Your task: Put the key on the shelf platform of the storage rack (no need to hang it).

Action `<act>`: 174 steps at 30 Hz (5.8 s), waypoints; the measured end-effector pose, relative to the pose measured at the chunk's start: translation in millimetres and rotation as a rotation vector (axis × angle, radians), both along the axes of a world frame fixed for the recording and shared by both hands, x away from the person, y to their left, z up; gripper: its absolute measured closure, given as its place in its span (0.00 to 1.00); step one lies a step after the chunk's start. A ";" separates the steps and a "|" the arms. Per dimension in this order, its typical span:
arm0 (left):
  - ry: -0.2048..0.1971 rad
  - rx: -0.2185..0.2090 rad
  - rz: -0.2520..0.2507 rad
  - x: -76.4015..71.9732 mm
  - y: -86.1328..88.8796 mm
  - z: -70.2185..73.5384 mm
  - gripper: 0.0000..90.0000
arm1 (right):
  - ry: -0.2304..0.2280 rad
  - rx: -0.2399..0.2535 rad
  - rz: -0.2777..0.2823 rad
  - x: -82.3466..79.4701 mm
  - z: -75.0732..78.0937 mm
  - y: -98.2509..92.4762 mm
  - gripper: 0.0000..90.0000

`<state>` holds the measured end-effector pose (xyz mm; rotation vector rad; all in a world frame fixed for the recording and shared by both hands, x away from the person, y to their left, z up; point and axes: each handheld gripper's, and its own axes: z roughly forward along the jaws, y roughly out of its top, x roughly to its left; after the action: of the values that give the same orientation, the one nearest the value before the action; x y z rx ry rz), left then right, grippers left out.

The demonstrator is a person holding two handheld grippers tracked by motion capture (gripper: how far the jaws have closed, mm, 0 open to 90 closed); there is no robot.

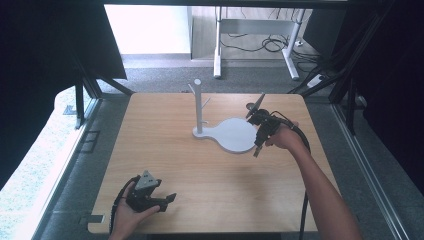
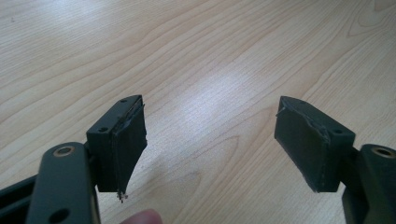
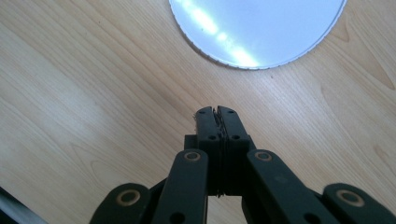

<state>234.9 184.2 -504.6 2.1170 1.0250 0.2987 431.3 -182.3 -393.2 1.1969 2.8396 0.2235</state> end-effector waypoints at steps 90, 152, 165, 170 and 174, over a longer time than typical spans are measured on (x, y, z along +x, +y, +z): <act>0.005 -0.011 -0.002 0.6 3.5 0.6 0.28 | -0.089 0.087 -0.149 94.0 -72.3 37.3 1.00; 0.013 0.017 -0.002 1.0 -3.5 -3.7 0.28 | -0.325 0.347 -0.017 -55.0 -43.6 -42.6 0.49; 0.018 0.036 -0.020 0.3 -12.6 -7.9 0.28 | -0.342 0.419 -0.063 -110.5 -81.4 -85.3 0.49; 0.021 0.042 -0.020 0.4 -13.9 -8.6 0.28 | -0.344 0.456 -0.094 -130.1 -100.6 -101.2 0.49; 0.020 0.044 -0.038 -1.4 -20.8 -8.5 0.28 | -0.340 0.472 -0.101 -136.8 -112.1 -105.0 0.50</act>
<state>233.5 163.3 -513.1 2.1804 0.9973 0.2850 294.4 -287.2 -505.3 1.2186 2.4900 1.0292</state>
